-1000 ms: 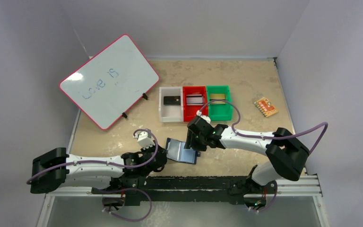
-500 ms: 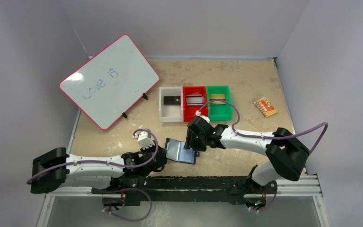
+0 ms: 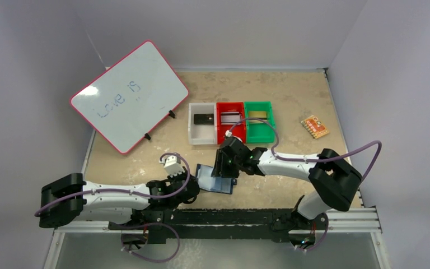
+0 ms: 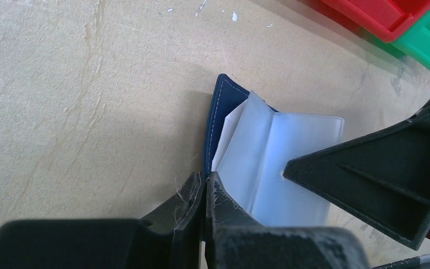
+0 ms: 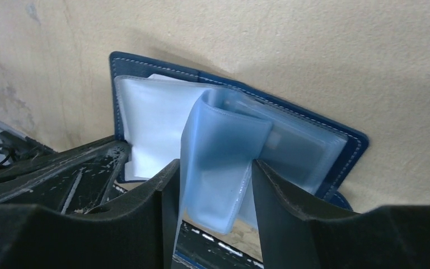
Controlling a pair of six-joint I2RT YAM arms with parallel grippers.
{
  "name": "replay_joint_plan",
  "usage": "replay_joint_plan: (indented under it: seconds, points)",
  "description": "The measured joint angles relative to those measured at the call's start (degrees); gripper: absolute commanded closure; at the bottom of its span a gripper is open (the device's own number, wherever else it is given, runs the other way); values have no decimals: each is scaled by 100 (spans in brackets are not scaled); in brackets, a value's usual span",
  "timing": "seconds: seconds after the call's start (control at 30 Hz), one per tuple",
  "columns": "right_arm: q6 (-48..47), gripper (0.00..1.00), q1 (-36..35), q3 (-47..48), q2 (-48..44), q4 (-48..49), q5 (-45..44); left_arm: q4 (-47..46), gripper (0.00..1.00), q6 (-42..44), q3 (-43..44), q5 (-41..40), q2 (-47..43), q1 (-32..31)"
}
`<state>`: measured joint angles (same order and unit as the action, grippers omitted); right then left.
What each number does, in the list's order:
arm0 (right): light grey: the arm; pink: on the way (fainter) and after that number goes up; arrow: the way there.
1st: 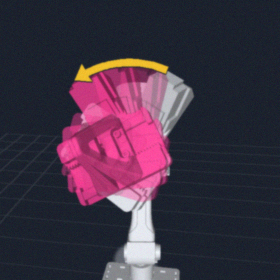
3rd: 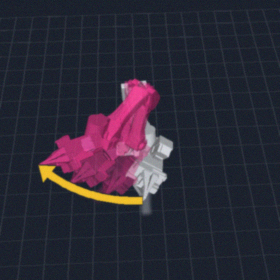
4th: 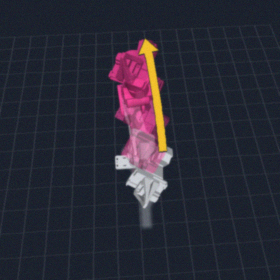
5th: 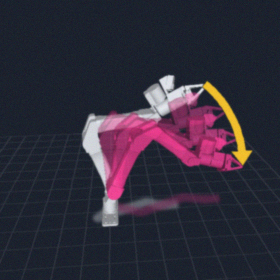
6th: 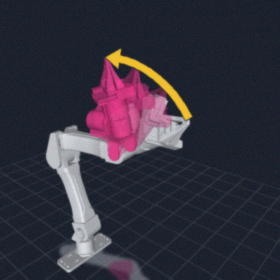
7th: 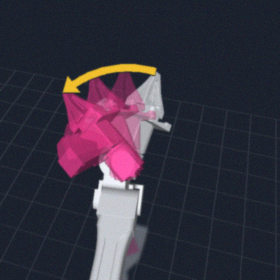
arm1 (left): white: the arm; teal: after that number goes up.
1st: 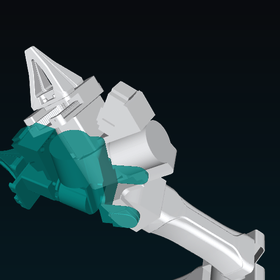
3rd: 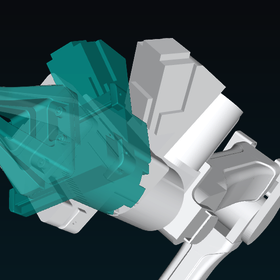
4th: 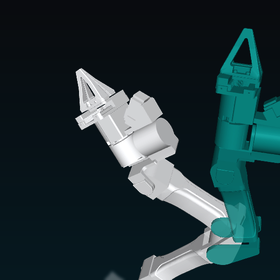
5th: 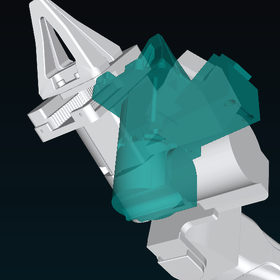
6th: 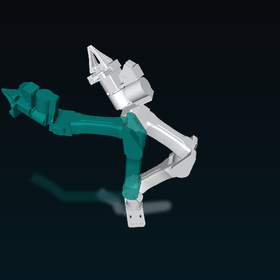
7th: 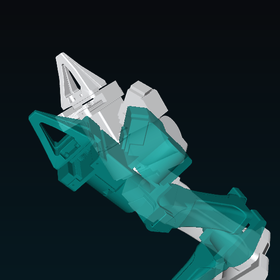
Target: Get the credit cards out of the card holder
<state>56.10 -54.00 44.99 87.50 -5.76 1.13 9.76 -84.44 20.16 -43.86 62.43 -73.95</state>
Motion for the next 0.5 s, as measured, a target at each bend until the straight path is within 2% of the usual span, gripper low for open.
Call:
replay_joint_plan:
  seconds: [0.5]
  points:
    - [-249, 48, -2, 496, 457, 981, 787, -109, 100, -57, -15, 15, -31, -13]
